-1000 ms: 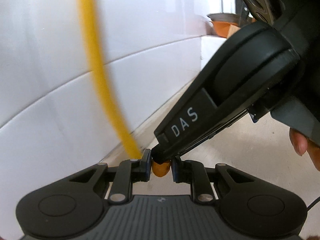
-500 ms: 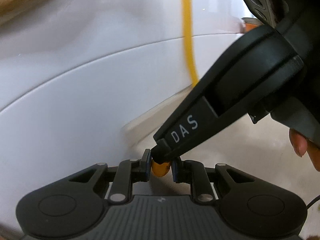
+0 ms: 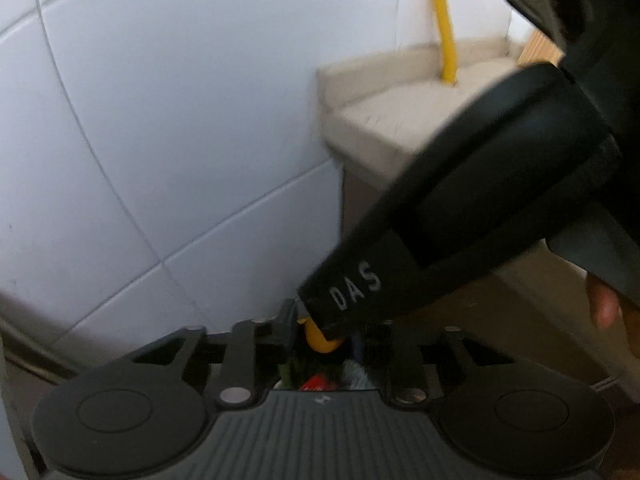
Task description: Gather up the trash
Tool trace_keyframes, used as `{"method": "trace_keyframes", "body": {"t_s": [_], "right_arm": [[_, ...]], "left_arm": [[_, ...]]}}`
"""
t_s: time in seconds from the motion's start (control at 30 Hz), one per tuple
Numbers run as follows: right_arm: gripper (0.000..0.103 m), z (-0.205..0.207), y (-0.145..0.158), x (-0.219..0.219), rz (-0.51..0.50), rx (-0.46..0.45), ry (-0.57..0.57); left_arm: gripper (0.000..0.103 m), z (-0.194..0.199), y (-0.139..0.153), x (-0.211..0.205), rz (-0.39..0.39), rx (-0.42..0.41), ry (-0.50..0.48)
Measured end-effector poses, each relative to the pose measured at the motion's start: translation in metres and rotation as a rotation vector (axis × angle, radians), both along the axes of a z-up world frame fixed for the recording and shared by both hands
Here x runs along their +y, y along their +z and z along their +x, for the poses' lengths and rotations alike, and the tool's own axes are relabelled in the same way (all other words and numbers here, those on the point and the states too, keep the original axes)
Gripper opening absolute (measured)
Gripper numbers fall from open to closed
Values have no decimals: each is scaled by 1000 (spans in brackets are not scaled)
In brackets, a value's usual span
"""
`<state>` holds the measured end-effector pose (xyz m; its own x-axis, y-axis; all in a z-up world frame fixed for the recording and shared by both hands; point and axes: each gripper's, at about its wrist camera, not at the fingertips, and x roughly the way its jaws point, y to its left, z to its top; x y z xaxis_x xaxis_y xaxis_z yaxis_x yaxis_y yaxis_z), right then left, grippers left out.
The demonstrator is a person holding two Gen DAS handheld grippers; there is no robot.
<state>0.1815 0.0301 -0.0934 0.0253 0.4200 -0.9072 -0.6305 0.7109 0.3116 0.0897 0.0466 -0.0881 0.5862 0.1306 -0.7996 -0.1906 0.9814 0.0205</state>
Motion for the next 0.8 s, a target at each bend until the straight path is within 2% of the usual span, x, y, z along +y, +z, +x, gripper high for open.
{"method": "trace_keyframes", "body": {"t_s": [0.03, 0.13, 0.2, 0.27, 0.47, 0.53, 0.63, 0.67, 0.8], "right_arm": [[39, -1, -6, 1, -12, 3, -5], [44, -7, -16, -4, -41, -5, -19], [53, -4, -25, -6, -50, 0, -36], [55, -3, -31, -10, -49, 6, -50], [56, -5, -42, -16, -57, 1, -76], [57, -9, -32, -21, -33, -33, -89], [67, -20, -4, -34, 14, -118, -126], [68, -26, 7, -38, 20, -170, -133], [72, -52, 36, -55, 3, -343, -169]], "left_arm": [[40, 5, -6, 0, 3, 26, 1], [42, -1, -18, 2, 23, 78, 10], [52, 0, -22, 2, 24, 109, 16], [57, 2, -21, 7, 32, 118, 28], [61, 6, -8, 13, 25, 109, 82], [63, -2, -2, 10, 37, 93, 124], [70, -16, 21, 3, 88, 47, 172], [75, -19, 29, -2, 109, 27, 177], [81, -34, 50, -15, 148, -68, 196]]}}
